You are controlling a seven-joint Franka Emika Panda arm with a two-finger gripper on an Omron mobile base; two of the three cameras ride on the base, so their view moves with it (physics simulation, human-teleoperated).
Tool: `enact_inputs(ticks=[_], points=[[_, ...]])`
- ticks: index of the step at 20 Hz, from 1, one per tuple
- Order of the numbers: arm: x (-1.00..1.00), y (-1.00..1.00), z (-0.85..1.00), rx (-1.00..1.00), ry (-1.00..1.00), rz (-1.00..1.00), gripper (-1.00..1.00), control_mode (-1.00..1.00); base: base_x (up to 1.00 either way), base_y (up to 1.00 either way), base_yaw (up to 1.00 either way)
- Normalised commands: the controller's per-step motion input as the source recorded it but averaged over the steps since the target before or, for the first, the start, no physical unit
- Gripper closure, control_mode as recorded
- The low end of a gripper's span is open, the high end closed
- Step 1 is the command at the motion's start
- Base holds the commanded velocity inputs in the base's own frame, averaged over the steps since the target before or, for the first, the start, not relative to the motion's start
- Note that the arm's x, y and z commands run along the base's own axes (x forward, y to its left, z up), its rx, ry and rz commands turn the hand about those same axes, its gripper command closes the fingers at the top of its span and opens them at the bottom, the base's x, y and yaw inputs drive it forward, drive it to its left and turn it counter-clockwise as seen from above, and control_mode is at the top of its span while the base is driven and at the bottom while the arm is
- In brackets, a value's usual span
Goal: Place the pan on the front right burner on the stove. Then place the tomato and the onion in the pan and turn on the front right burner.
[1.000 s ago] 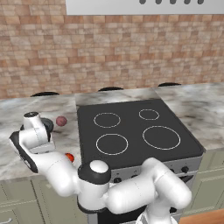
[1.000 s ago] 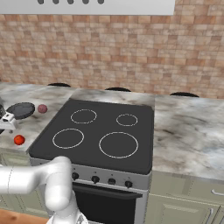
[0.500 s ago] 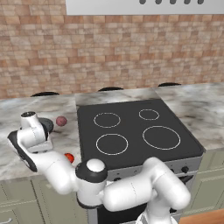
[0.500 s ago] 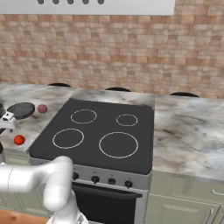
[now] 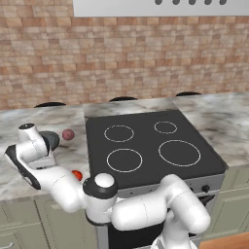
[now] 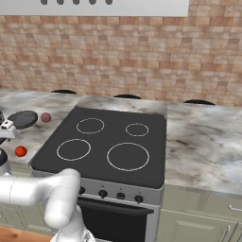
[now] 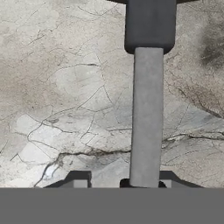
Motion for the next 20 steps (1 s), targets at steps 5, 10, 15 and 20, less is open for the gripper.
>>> enact_inputs(ticks=[5, 10, 15, 20], points=[[0.00, -0.01, -0.28, 0.00, 0.00, 0.00, 1.00, -1.00, 0.00, 0.00, 0.00], [-0.01, -0.10, -0.08, 0.00, -0.09, 0.00, 1.00, -1.00, 0.00, 0.00, 0.00], [-0.04, 0.00, 0.11, 0.00, -0.21, 0.00, 1.00, -1.00, 0.00, 0.00, 0.00], [-0.05, 0.00, 0.34, 0.01, -0.24, 0.00, 1.00, -1.00, 0.00, 0.00, 0.00]])
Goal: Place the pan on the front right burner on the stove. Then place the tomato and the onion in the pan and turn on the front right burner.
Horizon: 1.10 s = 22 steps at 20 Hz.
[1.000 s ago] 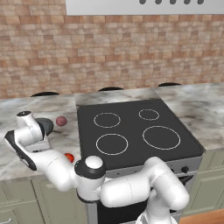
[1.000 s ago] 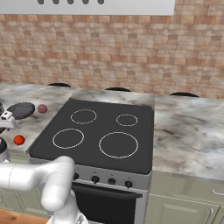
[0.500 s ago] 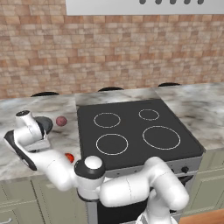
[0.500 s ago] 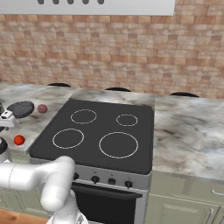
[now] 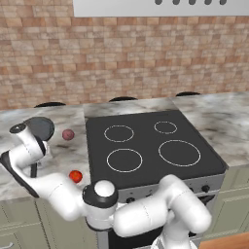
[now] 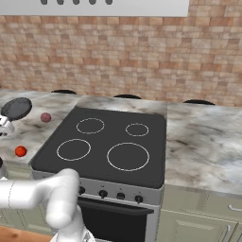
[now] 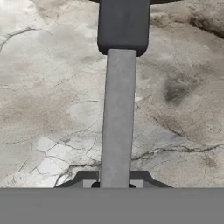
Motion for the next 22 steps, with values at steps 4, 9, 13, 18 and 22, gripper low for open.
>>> enact_inputs(ticks=[4, 9, 13, 18, 22], points=[[-0.14, 0.00, 0.65, 0.11, -0.25, -0.06, 1.00, -1.00, 0.00, 0.00, 0.00], [-0.27, -0.16, 0.80, 0.20, -0.16, -0.11, 1.00, -1.00, 0.00, 0.00, 0.00], [-0.49, -0.57, 0.70, 0.31, -0.05, -0.14, 1.00, -1.00, 0.00, 0.00, 0.00], [-0.57, -0.81, 0.52, 0.30, -0.02, -0.16, 1.00, -1.00, 0.00, 0.00, 0.00], [-0.53, -0.89, 0.40, 0.24, -0.02, -0.21, 1.00, -1.00, 0.00, 0.00, 0.00]])
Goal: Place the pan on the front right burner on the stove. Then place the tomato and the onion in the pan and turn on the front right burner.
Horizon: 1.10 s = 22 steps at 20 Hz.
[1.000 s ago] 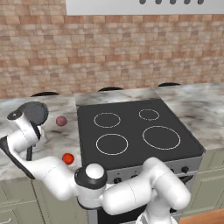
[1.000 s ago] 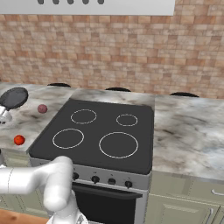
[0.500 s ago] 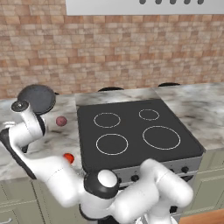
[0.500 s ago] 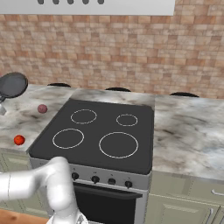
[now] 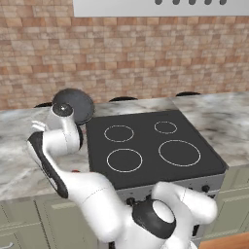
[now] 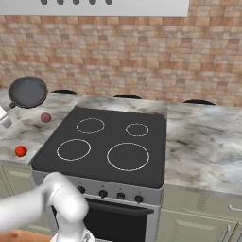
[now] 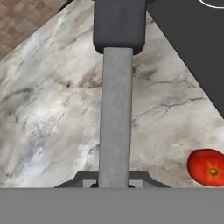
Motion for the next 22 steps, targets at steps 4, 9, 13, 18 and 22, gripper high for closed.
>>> enact_inputs(ticks=[4, 9, 13, 18, 22], points=[[-0.49, -0.73, 0.37, 0.20, -0.03, -0.28, 1.00, -1.00, 0.00, 0.00, 0.00], [-0.37, -0.41, 0.27, 0.15, 0.00, -0.34, 1.00, -1.00, 0.00, 0.00, 0.00], [-0.32, -0.33, 0.20, 0.14, 0.00, -0.34, 1.00, -1.00, 0.00, 0.00, 0.00], [-0.25, -0.38, 0.23, 0.17, 0.00, -0.29, 1.00, -1.00, 0.00, 0.00, 0.00], [-0.08, -0.40, 0.29, 0.21, 0.00, -0.18, 1.00, -1.00, 0.00, 0.00, 0.00]])
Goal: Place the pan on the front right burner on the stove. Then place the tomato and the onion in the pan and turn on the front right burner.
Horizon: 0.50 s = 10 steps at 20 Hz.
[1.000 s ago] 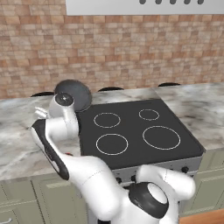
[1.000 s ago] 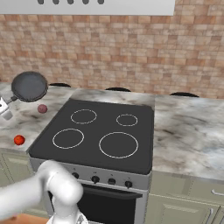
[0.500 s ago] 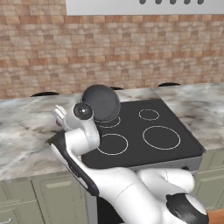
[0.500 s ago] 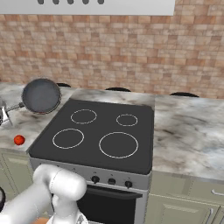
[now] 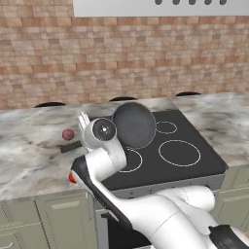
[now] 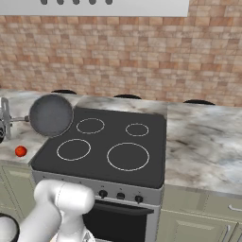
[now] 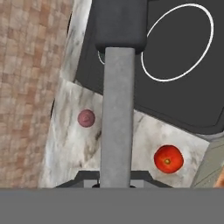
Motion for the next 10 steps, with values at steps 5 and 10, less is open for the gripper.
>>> enact_inputs(ticks=[5, 10], points=[[0.00, -0.38, 0.29, 0.21, 0.00, -0.11, 1.00, -1.00, 0.00, 0.00, 0.00], [0.00, -0.46, 0.21, 0.21, 0.01, -0.11, 1.00, -1.00, 0.00, 0.00, 0.00]])
